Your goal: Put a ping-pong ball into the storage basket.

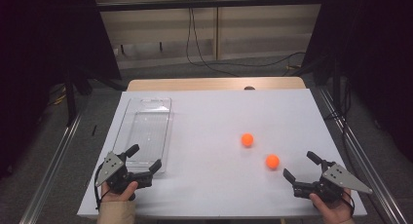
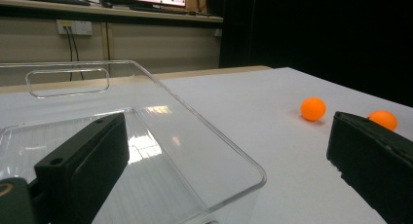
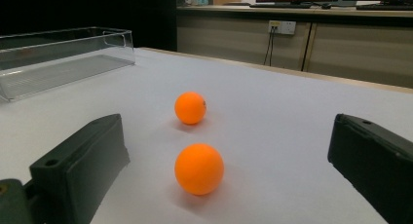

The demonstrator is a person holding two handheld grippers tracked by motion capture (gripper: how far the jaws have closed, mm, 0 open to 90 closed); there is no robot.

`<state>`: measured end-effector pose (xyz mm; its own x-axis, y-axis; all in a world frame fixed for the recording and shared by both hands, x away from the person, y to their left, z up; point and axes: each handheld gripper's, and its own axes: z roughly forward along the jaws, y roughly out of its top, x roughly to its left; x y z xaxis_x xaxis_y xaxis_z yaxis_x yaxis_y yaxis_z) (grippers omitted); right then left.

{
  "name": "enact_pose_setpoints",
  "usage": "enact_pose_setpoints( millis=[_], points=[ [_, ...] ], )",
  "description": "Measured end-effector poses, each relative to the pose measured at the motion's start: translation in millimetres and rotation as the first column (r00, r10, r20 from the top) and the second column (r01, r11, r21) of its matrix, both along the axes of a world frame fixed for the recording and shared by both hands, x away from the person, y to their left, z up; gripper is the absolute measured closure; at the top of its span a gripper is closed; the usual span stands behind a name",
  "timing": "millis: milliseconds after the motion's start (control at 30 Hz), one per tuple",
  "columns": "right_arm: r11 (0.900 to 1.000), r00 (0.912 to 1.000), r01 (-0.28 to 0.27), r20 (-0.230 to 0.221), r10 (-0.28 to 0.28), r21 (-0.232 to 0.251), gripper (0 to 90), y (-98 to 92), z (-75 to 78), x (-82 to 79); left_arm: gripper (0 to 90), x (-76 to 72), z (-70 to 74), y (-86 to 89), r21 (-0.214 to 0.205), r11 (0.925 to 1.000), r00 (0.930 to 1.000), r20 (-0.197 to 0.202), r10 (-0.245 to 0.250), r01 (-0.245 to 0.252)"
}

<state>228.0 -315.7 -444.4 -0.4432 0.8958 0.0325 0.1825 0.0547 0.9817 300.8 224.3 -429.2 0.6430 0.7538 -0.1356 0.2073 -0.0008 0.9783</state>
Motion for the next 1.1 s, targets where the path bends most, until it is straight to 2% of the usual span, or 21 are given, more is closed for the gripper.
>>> enact_pose_setpoints(
  millis=[367,1100],
  points=[
    [1.0,1.0,-0.005,0.0,0.005,0.001,0.1,-0.8,0.3,0.3,1.5,-0.7,2.7,-6.7,-0.007,0.9997,0.9997,-0.008,-0.024,0.024],
    [0.9999,1.0,-0.008,0.002,0.008,0.008,0.4,-2.0,1.5,2.4,1.1,0.7,10.5,-40.4,-0.036,0.9953,0.9958,-0.015,-0.091,0.09]
  ],
)
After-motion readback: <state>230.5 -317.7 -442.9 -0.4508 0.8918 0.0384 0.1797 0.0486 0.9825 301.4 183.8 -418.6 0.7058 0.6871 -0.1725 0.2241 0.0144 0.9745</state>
